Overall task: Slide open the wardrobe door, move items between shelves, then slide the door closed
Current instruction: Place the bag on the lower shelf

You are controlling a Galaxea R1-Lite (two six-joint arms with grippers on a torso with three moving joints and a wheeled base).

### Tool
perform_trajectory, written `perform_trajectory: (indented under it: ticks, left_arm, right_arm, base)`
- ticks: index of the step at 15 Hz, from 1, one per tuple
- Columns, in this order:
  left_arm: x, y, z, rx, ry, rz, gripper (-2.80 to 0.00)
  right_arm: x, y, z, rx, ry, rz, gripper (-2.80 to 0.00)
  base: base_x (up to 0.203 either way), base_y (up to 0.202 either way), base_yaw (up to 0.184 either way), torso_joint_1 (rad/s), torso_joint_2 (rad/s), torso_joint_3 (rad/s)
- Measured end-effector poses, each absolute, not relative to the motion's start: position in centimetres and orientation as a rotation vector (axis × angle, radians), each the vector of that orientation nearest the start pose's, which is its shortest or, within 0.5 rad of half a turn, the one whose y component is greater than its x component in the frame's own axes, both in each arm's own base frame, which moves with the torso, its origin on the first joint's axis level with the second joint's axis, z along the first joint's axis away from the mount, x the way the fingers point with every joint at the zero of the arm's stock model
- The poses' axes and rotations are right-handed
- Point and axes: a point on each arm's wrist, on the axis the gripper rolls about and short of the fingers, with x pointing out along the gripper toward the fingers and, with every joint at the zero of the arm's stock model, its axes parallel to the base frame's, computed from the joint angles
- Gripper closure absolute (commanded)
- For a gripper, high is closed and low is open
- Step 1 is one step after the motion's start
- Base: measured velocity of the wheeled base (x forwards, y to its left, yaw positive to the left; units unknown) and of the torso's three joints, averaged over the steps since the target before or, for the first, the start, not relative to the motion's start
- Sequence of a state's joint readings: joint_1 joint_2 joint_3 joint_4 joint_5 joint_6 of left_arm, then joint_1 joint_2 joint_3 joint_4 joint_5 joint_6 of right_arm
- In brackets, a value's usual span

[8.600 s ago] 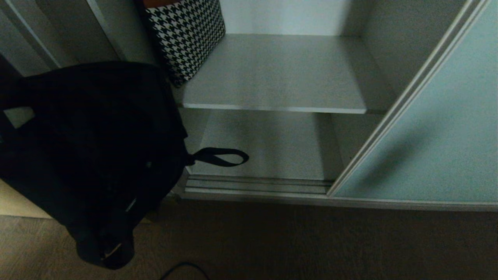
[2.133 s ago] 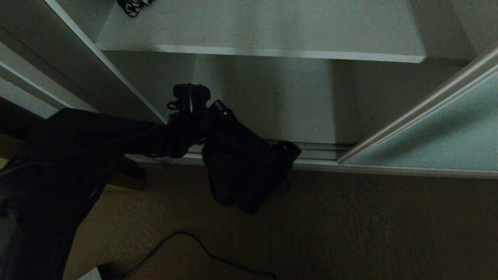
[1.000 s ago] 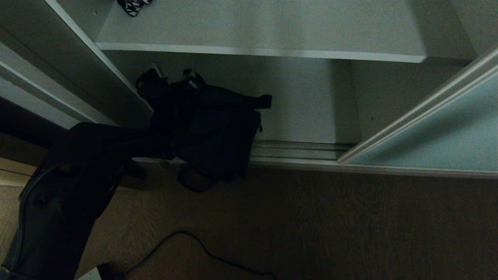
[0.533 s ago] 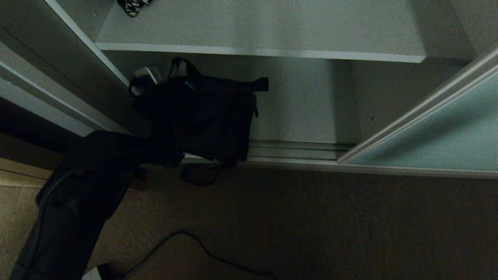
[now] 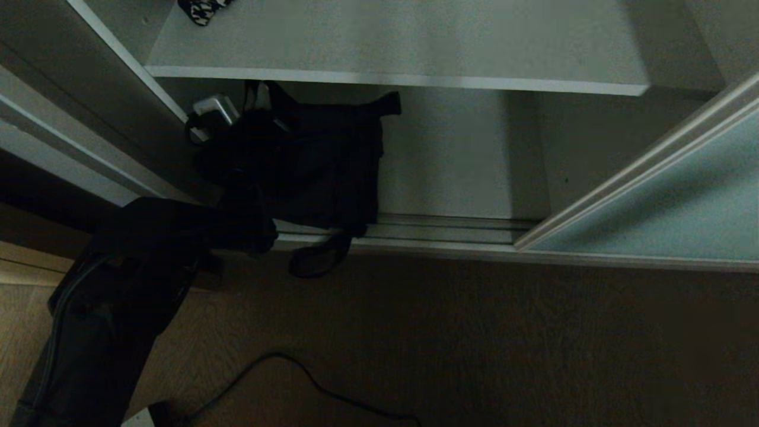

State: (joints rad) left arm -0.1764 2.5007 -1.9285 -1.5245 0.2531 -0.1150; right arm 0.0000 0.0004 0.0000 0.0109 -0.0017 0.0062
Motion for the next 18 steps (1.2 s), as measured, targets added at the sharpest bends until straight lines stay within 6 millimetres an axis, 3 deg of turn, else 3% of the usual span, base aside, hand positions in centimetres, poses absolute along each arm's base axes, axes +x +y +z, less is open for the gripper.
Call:
perform_trajectory:
  ticks: [8, 18]
  left_arm:
    - [49.9, -8.4, 18.7, -0.296, -0.851, -0.026, 0.00]
    - [51.0, -8.1, 18.0, -0.274, -0.693, -0.011, 0.00]
  right_arm:
    - [-2.3, 0.0, 7.4, 0.006, 0.011, -0.002, 0.00]
    - [-2.3, 0.0, 7.4, 0.006, 0.011, -0.002, 0.00]
  base:
    - [0.000, 0.000, 0.000, 0.000, 0.00, 0.000]
    - [0.000, 0.000, 0.000, 0.000, 0.00, 0.000]
